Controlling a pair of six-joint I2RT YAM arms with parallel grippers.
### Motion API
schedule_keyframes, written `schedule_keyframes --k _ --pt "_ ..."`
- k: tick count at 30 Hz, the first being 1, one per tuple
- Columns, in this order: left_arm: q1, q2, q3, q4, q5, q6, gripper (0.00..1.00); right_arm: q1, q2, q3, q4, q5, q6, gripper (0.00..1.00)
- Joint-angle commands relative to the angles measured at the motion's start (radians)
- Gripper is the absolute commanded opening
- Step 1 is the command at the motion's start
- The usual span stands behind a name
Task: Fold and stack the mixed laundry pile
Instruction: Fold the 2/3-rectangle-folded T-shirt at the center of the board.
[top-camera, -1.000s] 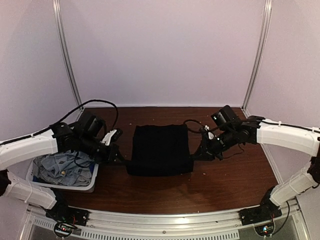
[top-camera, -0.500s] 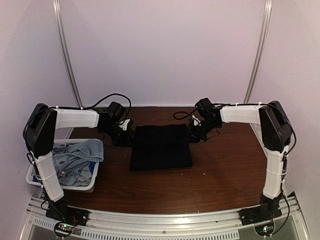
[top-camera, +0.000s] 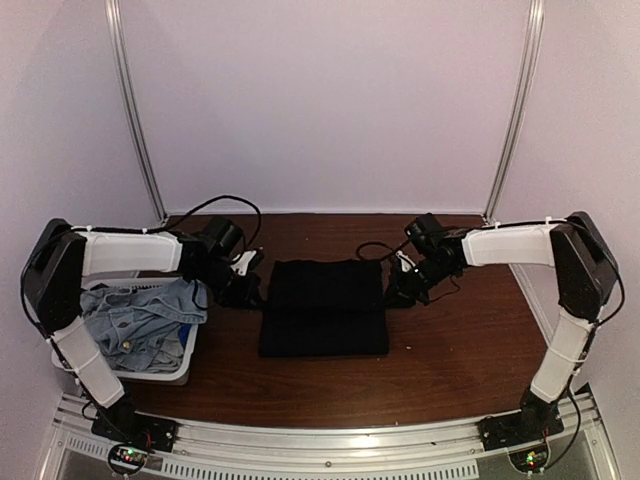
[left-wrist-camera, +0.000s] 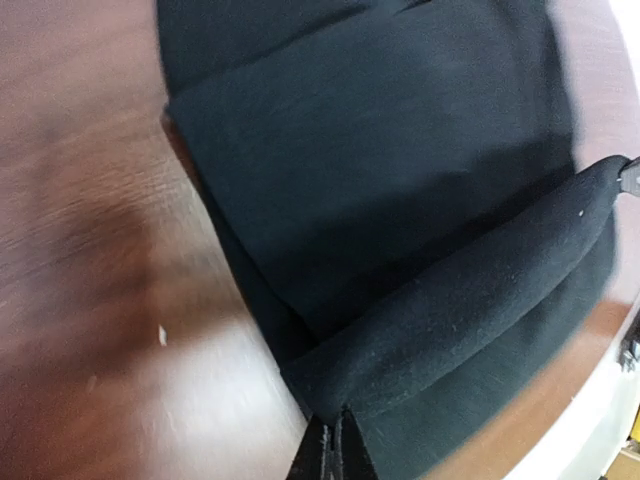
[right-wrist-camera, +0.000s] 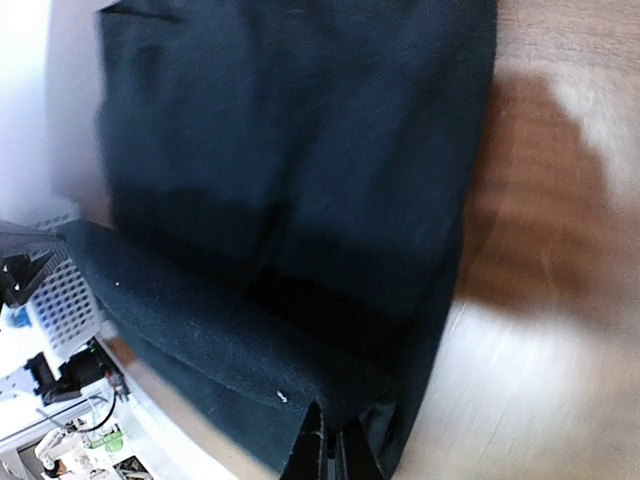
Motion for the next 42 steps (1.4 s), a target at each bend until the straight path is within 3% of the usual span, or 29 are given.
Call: schedule_keyframes --k 1,7,18,27,32,42 --pt "0.003 -0.182 0.000 -0.105 -0.019 0.048 0.00 0.010 -0.202 -0.067 -0.045 -0.007 0.040 0.00" --pt "0.012 -0.168 0.122 -0.151 -0.037 0.071 0.00 -0.007 -0.249 -0.027 -0.080 -0.010 0.034 0.00" --pt "0.121 0.111 0.369 -0.041 -0.016 0.088 0.00 -0.119 0.094 0.356 -0.150 -0.038 -0.126 0.00" --pt "0.130 0.399 0.549 0.048 -0.002 0.059 0.00 -0.169 0.303 0.456 -0.055 -0.014 -0.134 0.00" --pt "0.132 0.434 0.547 0.069 -0.004 0.056 0.00 -0.171 0.330 0.473 -0.045 -0.022 -0.132 0.00" --pt "0.137 0.345 0.541 0.059 -0.058 0.071 0.00 -0.218 0.276 0.514 -0.050 -0.043 -0.118 0.00"
